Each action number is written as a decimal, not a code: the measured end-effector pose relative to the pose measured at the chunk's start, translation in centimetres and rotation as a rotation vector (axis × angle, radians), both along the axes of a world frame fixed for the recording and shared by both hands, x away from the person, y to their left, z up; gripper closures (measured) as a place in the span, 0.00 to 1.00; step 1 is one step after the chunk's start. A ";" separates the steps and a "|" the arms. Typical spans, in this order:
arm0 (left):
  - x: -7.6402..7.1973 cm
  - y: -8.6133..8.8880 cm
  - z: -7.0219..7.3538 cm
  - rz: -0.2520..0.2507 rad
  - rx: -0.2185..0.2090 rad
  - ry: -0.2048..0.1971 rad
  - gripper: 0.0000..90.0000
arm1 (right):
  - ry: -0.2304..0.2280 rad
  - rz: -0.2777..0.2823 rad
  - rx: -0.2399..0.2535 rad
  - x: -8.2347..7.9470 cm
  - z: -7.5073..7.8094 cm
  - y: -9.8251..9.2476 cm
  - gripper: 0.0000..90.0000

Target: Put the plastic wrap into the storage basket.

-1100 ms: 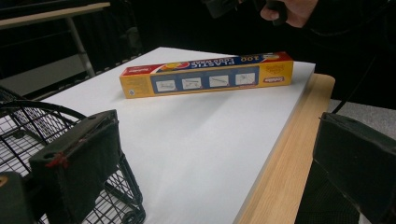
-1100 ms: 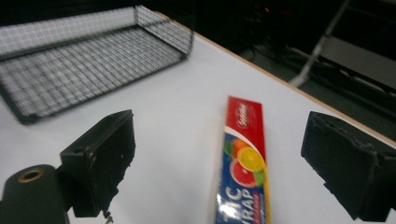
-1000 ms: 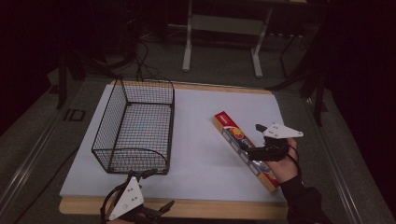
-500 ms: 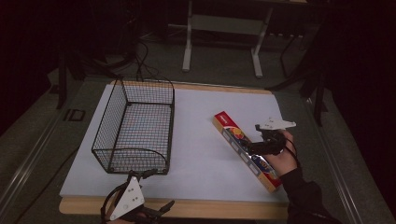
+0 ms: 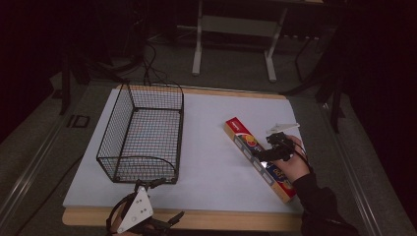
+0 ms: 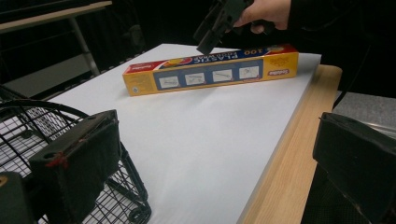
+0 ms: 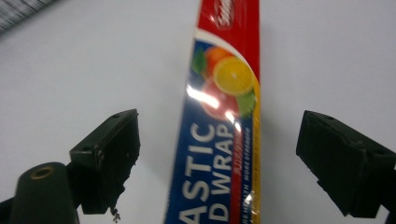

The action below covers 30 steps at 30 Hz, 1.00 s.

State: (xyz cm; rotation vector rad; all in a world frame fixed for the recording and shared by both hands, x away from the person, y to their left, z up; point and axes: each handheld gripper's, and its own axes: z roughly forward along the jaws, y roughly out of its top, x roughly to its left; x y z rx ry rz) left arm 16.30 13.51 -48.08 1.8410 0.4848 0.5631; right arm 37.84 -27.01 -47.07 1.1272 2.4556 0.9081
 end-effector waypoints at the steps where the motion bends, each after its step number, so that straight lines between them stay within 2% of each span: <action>1: 0.0 0.0 0.0 0.000 0.000 0.001 0.02 | 0.029 -0.002 -0.003 0.2 -0.2 0.0 0.16; 5: 0.0 0.0 0.0 -0.001 0.000 0.003 0.02 | 0.096 -0.021 -0.026 1.0 -1.2 0.0 0.17; 6: 0.0 0.0 0.0 0.000 -0.001 0.003 0.02 | 0.132 -0.031 -0.037 1.1 -1.5 0.1 0.17; 9: 0.1 0.0 0.0 0.009 0.007 0.006 0.02 | 0.177 -0.047 -0.077 1.5 -2.3 0.2 0.21; 10: 0.1 0.0 -0.1 0.013 0.008 0.010 0.02 | 0.181 -0.058 -0.094 1.6 -2.4 0.3 0.24; 16: 0.3 0.1 -0.1 0.024 0.001 0.018 0.02 | 0.243 -0.062 -0.132 2.1 -2.8 1.0 0.26; 18: 0.3 0.1 -0.1 0.024 0.002 0.019 0.02 | 0.247 -0.065 -0.171 2.2 -2.9 1.4 0.26; 20: 0.2 0.0 -0.1 0.021 0.006 0.019 0.02 | 0.277 -0.068 -0.198 2.4 -3.1 1.9 0.27; 22: 0.2 0.0 -0.1 0.019 0.008 0.016 0.02 | 0.304 -0.086 -0.237 2.6 -3.3 2.4 0.31; 25: 0.2 0.0 -0.1 0.022 0.009 0.015 0.02 | 0.326 -0.083 -0.287 3.0 -3.5 3.0 0.36; 30: 0.2 0.0 -0.1 0.026 0.012 0.013 0.02 | 0.368 -0.079 -0.313 3.2 -3.3 3.3 0.43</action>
